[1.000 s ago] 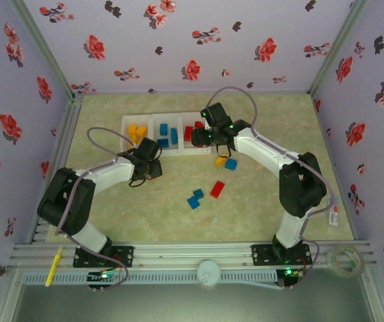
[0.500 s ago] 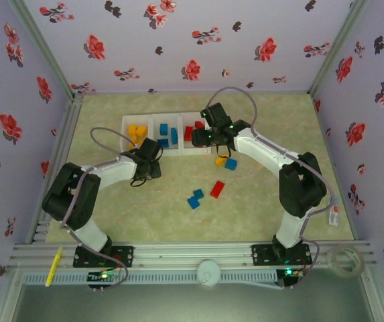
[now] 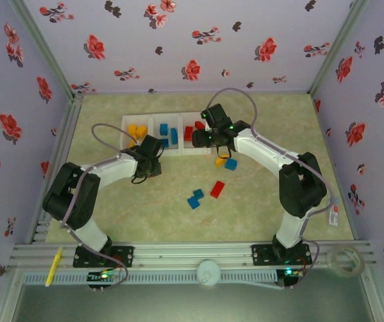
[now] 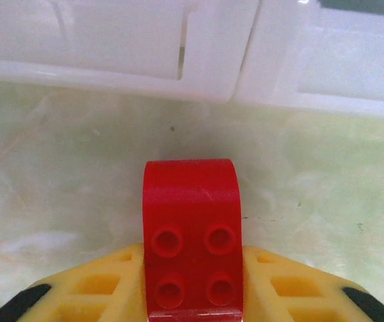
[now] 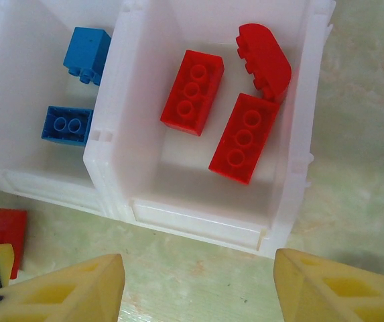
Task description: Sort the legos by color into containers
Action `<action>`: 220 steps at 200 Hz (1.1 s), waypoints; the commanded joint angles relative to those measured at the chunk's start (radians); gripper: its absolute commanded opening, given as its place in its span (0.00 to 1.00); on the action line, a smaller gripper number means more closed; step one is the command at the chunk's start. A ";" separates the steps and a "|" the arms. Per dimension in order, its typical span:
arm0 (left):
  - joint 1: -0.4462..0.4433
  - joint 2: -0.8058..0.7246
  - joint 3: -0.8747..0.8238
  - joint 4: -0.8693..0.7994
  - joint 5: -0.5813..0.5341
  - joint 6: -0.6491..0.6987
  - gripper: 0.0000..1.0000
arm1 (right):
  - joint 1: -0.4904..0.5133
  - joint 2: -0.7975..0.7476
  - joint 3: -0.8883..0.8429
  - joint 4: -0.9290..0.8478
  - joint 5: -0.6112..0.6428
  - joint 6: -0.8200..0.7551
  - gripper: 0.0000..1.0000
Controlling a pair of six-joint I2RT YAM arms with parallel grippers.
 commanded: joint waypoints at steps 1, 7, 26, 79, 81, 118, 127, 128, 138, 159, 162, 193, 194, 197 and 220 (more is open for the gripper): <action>-0.028 -0.037 0.056 -0.079 -0.044 0.034 0.34 | -0.008 -0.043 -0.013 0.011 0.025 -0.010 0.61; -0.036 -0.046 0.069 -0.097 -0.047 0.040 0.34 | -0.008 -0.047 -0.013 0.009 0.027 -0.011 0.61; -0.061 -0.069 0.107 -0.137 -0.063 0.057 0.33 | -0.013 -0.055 -0.021 0.012 0.032 -0.012 0.61; -0.100 -0.106 0.224 -0.190 -0.063 0.097 0.33 | -0.033 -0.091 -0.056 0.022 0.034 -0.008 0.61; -0.100 -0.105 0.228 -0.190 -0.063 0.098 0.33 | -0.035 -0.092 -0.058 0.022 0.034 -0.008 0.61; -0.110 -0.052 0.327 -0.196 -0.056 0.138 0.33 | -0.049 -0.128 -0.092 0.025 0.041 -0.005 0.61; -0.110 -0.032 0.359 -0.198 -0.052 0.148 0.33 | -0.052 -0.136 -0.101 0.025 0.044 -0.006 0.61; -0.110 -0.029 0.362 -0.197 -0.052 0.149 0.33 | -0.053 -0.137 -0.102 0.025 0.044 -0.006 0.61; -0.112 -0.001 0.400 -0.198 -0.046 0.159 0.33 | -0.058 -0.147 -0.113 0.025 0.046 -0.004 0.61; -0.111 0.065 0.486 -0.196 -0.035 0.181 0.33 | -0.064 -0.168 -0.131 0.026 0.050 -0.003 0.61; -0.111 0.073 0.497 -0.194 -0.034 0.183 0.33 | -0.065 -0.171 -0.135 0.026 0.051 -0.003 0.61; -0.110 0.193 0.659 -0.191 -0.013 0.194 0.33 | -0.067 -0.197 -0.168 0.030 0.063 0.005 0.61; -0.110 0.197 0.664 -0.191 -0.012 0.194 0.33 | -0.067 -0.197 -0.169 0.031 0.063 0.006 0.61; -0.110 0.210 0.681 -0.193 -0.009 0.195 0.33 | -0.067 -0.199 -0.173 0.031 0.065 0.007 0.61; -0.110 0.316 0.815 -0.217 0.009 0.207 0.33 | -0.068 -0.218 -0.197 0.031 0.073 0.012 0.61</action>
